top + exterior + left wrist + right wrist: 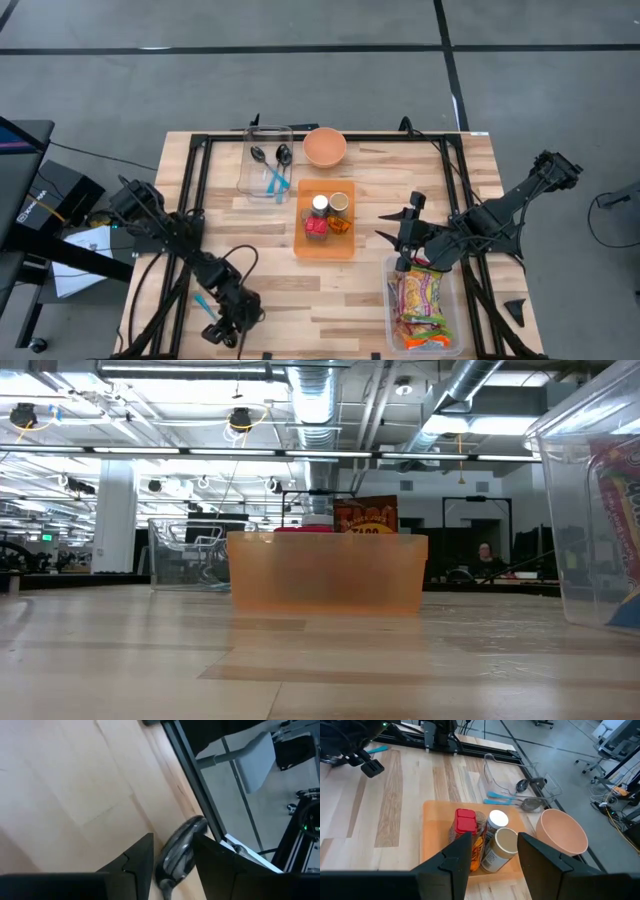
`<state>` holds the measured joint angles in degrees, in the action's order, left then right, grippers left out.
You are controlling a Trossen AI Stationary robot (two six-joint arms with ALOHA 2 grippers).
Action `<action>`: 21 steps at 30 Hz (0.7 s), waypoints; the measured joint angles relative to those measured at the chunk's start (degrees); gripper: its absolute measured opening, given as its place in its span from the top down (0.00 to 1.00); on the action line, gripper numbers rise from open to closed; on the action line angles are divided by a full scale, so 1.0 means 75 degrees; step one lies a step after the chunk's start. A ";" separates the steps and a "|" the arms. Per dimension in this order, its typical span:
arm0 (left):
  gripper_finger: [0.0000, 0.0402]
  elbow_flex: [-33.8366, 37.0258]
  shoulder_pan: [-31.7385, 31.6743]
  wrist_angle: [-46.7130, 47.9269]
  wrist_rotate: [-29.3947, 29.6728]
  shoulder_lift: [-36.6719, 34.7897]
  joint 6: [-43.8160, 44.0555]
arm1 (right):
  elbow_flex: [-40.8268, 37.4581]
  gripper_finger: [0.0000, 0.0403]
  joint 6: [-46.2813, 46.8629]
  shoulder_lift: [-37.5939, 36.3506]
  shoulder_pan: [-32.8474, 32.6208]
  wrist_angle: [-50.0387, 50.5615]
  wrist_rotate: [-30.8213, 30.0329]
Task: Pick & Place Food Item
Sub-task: Put the blue spoon into the transparent bin
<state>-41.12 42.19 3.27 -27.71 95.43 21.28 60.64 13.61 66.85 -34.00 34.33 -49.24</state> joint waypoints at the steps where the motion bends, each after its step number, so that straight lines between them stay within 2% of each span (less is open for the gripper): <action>1: 0.68 0.0000 0.0008 -0.0055 -0.0013 0.0039 0.0000 | -0.0001 0.62 0.0000 0.0000 0.0000 0.0000 0.0004; 12: 0.69 -0.0020 0.0027 -0.0711 -0.0372 0.0745 -0.0361 | 0.0000 0.62 0.0000 0.0000 0.0000 -0.0003 0.0119; 17: 0.78 -0.0006 0.0015 -0.0692 -0.0294 0.0689 -0.0429 | -0.0003 0.62 0.0000 0.0000 0.0003 -0.0003 0.0167; 21: 0.89 0.0002 -0.0025 -0.0618 -0.0233 0.0690 -0.0679 | -0.0002 0.62 0.0000 0.0000 0.0003 0.0000 0.0170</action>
<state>-41.11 42.00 -1.36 -29.46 100.60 16.19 60.63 13.61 66.85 -33.98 34.33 -47.97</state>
